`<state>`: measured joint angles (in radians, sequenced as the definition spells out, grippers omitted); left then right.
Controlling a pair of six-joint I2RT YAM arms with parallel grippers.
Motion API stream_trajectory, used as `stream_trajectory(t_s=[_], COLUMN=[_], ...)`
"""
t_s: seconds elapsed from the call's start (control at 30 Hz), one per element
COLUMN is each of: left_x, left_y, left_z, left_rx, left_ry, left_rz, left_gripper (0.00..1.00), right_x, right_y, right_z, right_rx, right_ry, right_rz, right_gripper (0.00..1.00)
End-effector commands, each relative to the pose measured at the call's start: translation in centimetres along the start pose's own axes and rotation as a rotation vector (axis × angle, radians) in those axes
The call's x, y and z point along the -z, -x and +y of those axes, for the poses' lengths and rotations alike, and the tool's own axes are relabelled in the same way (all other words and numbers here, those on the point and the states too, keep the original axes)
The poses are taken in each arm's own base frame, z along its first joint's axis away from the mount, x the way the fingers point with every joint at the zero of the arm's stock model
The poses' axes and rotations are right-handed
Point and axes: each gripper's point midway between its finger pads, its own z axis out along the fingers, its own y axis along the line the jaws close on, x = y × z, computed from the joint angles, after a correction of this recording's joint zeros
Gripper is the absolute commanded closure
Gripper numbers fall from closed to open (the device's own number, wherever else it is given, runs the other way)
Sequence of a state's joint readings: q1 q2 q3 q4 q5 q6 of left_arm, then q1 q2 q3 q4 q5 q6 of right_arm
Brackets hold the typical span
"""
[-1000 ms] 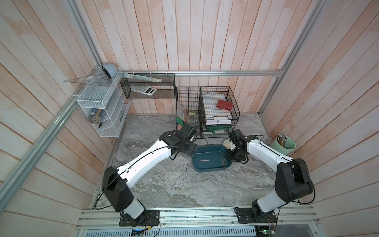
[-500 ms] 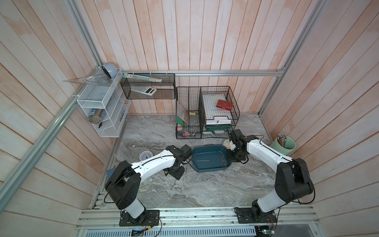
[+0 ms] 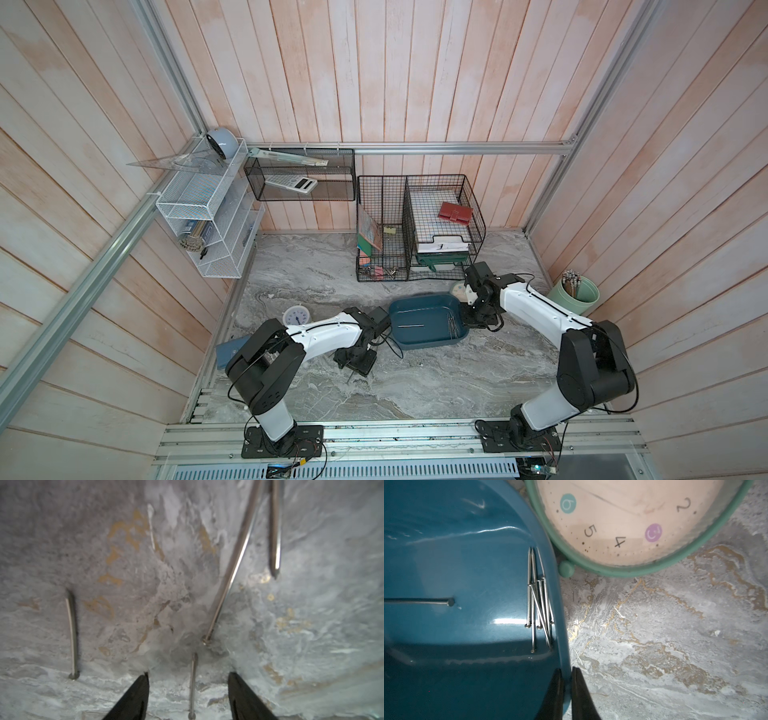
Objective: Put the nails on the desktop into the storage box
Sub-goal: Pick up the nail from the center of the board, then place the nail in the storage box.
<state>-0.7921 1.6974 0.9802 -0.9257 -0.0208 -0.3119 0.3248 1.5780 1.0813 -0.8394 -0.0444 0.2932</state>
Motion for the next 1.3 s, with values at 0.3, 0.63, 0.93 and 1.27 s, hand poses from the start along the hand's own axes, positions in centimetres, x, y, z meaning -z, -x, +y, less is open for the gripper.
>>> stream_trajectory(t_s=[0.3,0.63,0.93,1.27], left_x=[-3.2,0.4,11.5,19.2], left_y=[-0.2,2.2,3.9,15.5], left_z=[-1.1,-0.5,-1.8,-8.0], left_rx=[0.031,-0.004,-0.017,-0.168], left_ry=[-0.051,-0.024,-0.105,-0.218], left_rz=[0.017,-0.062,-0.249,-0.421], left_gripper=[0.91,1.00,1.00,1.00], right_x=[-1.1,-1.2,-1.2,-1.3], right_y=[-1.3,-1.4,-1.4,-1.6], right_z=[-0.1,-0.1,-0.1,0.1], right_rx=[0.014,0.015,0.017,0.014], right_ry=[-0.004,-0.007,-0.005,0.006], right_rz=[0.059,0.063,0.062,0.065], right_gripper=[1.00,1.00,1.00,1.00])
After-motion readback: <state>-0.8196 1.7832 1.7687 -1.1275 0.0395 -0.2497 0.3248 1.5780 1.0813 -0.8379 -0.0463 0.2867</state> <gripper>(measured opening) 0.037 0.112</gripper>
